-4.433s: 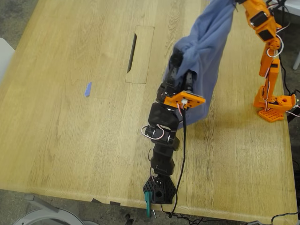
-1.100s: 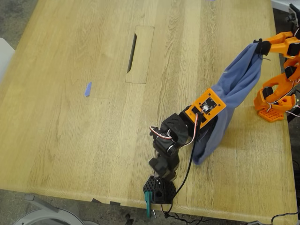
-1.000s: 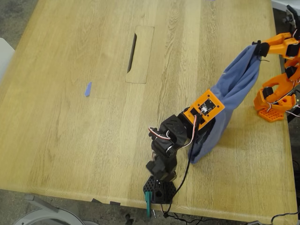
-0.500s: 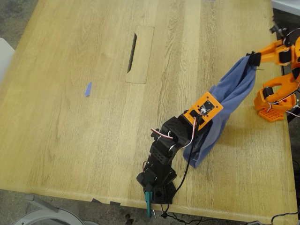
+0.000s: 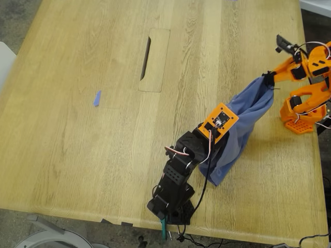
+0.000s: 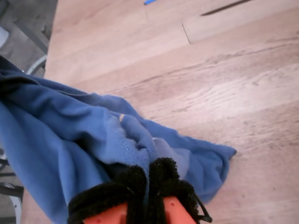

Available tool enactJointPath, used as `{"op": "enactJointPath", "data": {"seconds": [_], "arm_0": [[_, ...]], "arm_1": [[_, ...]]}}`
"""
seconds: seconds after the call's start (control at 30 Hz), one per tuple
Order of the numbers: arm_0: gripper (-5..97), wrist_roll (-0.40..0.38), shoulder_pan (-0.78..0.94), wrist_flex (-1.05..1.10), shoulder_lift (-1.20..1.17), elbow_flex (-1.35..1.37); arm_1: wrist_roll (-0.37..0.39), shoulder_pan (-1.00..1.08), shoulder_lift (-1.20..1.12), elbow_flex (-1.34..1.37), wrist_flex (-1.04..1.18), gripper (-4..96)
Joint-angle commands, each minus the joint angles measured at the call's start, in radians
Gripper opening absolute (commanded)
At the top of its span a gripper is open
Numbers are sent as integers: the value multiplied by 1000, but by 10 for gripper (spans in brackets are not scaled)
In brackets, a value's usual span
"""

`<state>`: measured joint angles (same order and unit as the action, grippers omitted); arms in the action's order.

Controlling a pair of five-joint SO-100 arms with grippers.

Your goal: Fold a T-shirt

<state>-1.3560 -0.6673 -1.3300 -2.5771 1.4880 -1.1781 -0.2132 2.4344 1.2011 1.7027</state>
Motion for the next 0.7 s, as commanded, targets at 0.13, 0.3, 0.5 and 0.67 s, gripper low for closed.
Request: {"op": "enactJointPath", "data": {"seconds": [0.13, 0.3, 0.5, 0.67], "arm_0": [[-2, 12, 41, 160, -117, 115], [-2, 14, 71, 319, -158, 279], [-2, 15, 86, 397, -156, 341], [-2, 20, 133, 422, -179, 402]], "arm_1": [[-48, 60, 31, 109, -14, 20], [-61, 114, 67, 195, -87, 20], [-58, 144, 87, 402, -348, 19], [-66, 166, 124, 565, -502, 16]]}}
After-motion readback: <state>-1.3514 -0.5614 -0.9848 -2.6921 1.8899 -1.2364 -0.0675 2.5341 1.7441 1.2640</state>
